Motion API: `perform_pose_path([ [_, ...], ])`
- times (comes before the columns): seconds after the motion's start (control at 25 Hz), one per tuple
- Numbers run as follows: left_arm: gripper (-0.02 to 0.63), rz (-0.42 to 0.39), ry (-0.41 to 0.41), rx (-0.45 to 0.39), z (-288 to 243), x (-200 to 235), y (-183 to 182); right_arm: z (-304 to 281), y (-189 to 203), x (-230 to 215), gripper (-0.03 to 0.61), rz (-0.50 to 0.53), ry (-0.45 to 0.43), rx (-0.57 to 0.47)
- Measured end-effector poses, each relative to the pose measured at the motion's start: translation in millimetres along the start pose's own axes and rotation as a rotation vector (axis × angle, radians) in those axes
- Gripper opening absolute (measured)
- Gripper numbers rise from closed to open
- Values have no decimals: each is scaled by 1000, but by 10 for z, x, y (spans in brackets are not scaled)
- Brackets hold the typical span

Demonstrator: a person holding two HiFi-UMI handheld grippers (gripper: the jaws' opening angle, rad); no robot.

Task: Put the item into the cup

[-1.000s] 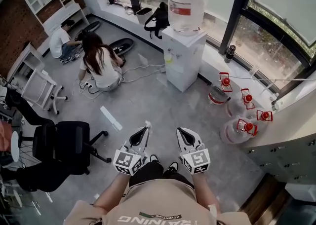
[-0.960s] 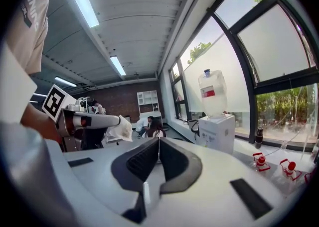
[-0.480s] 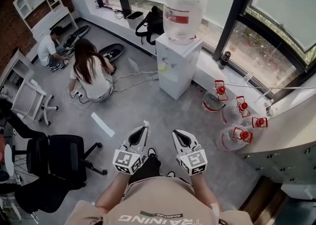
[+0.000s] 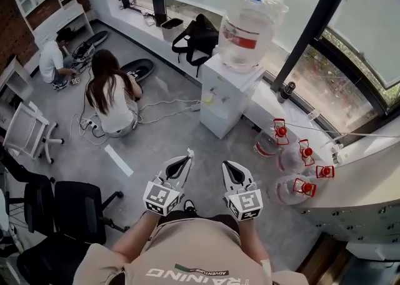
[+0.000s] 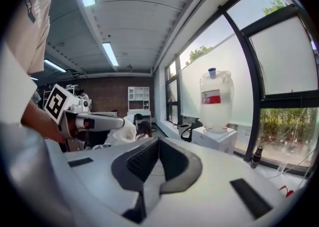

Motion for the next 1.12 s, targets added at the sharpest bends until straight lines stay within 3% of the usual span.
perform_pose_path([
  [0.32,9,27,51,14,-289,366,25,-419,26,-132,11,1,38,36],
  [0.68,9,49,29,91,-618,677,261,-952,185,-491,11,-43,12,52],
  [0.92,9,51,7,139,-1108,959,378,-1466,309,-941,11,-75,-17,52],
  [1.12,9,72,36,151,-1753,1062,367,-1893,381,-1403,11,-76,-44,44],
])
Point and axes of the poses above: the fingertips, and each gripper's own axes: z backward along the fingers, x to its left, y out of its underside, the point moved 3 cm from there along z, backward along the fingers, and after that the axes turned 9 degrees about -x, right-handed, at the moved point
